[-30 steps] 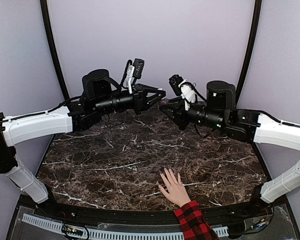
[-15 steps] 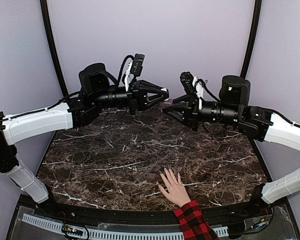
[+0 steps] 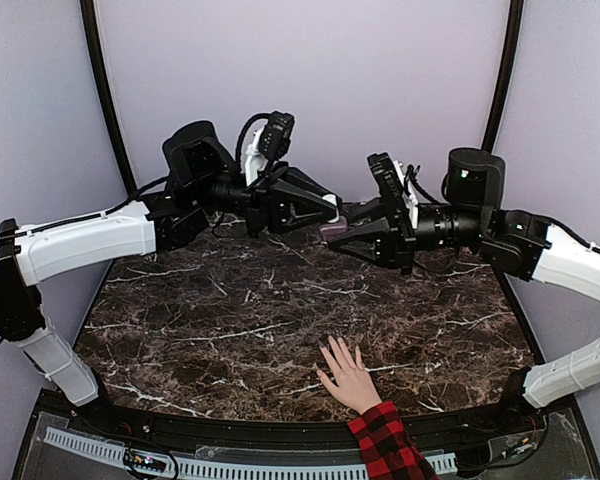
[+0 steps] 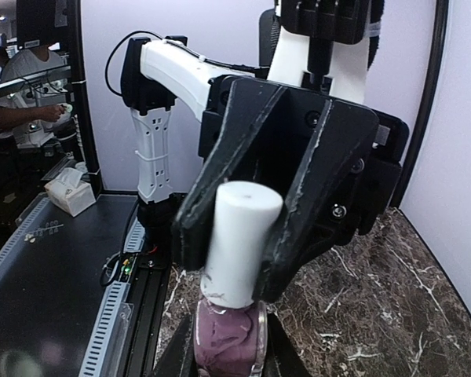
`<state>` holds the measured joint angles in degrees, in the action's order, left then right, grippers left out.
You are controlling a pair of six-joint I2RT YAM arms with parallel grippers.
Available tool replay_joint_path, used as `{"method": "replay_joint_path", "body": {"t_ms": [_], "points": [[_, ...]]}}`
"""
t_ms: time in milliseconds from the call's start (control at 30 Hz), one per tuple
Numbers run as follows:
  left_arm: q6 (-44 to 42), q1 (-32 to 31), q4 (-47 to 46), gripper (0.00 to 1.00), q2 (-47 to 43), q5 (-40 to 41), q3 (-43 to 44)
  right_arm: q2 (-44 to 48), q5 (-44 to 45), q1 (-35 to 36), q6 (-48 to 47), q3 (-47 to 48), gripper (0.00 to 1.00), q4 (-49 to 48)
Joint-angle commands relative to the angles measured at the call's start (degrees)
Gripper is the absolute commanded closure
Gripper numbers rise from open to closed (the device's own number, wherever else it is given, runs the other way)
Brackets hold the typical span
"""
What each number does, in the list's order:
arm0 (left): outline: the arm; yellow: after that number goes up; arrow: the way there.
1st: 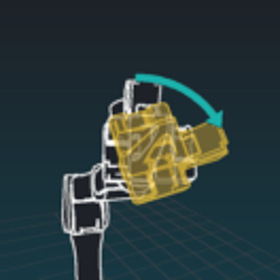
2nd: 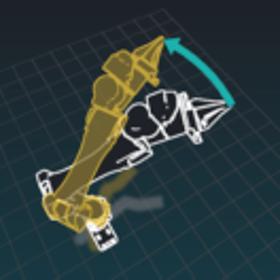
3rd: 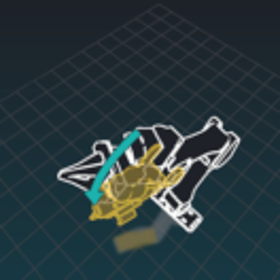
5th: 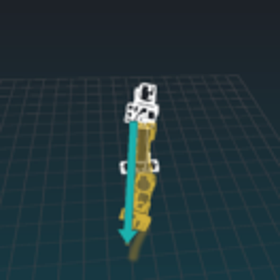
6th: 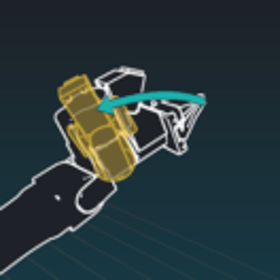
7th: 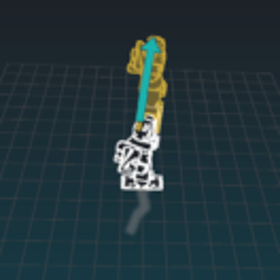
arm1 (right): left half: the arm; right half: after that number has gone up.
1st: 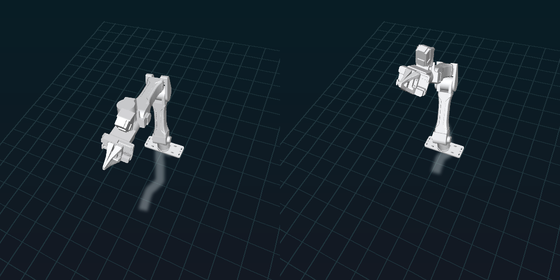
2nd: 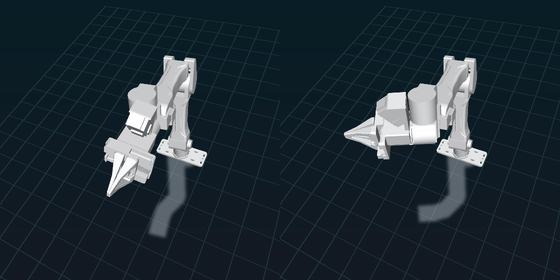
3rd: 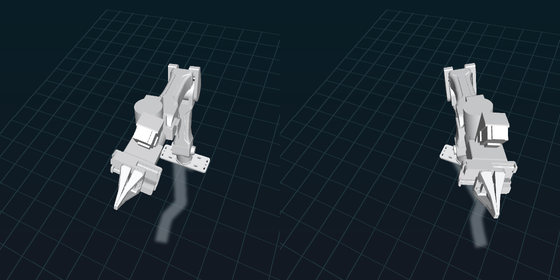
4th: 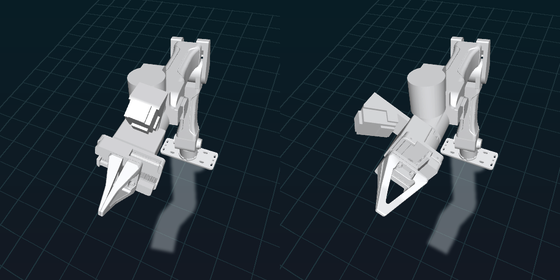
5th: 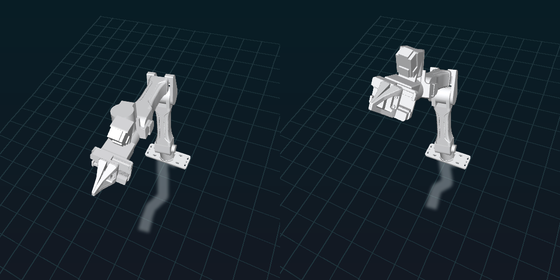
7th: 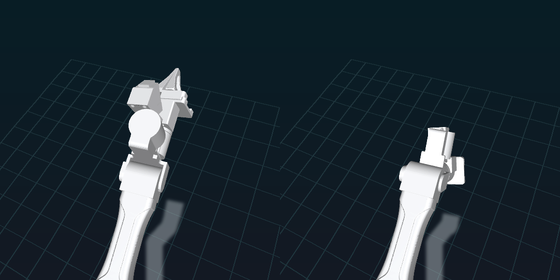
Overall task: Paint the nails
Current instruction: Screw the nail polish bottle cap onto the nail polish bottle.
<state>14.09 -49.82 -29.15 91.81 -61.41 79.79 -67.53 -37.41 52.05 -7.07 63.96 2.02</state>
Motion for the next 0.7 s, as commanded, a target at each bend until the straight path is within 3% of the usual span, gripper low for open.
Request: {"method": "replay_joint_path", "body": {"t_ms": [0,67,267,433,567,667], "points": [[2.9,-0.89,3.69,1.0,4.21,-2.47,-0.6,0.16,-10.29,1.56,-2.77,5.15,1.0,-10.14],[2.65,-0.89,4.12,1.0,4.17,-1.79,-0.55,0.13,-10.05,1.47,-2.88,5.25,1.0,-9.67],[1.37,-0.45,4.19,0.85,1.74,-0.66,-1.48,0.69,-6.33,1.15,-3.74,3.96,1.0,-7.73],[0.64,0.69,4.7,0.62,-1.89,2.03,-3.33,0.82,-3.59,1.11,-3.22,2.2,1.0,-6.97],[-2.44,2.14,7.22,0.52,-6.82,10.54,-5.01,0.58,0.58,1.05,-2.72,1.25,1.0,-6.53],[-5.89,2.52,10.98,0.46,-10.35,21.5,-5.94,0.33,6.77,1.12,-1.83,0.52,1.0,-6.87]]}}
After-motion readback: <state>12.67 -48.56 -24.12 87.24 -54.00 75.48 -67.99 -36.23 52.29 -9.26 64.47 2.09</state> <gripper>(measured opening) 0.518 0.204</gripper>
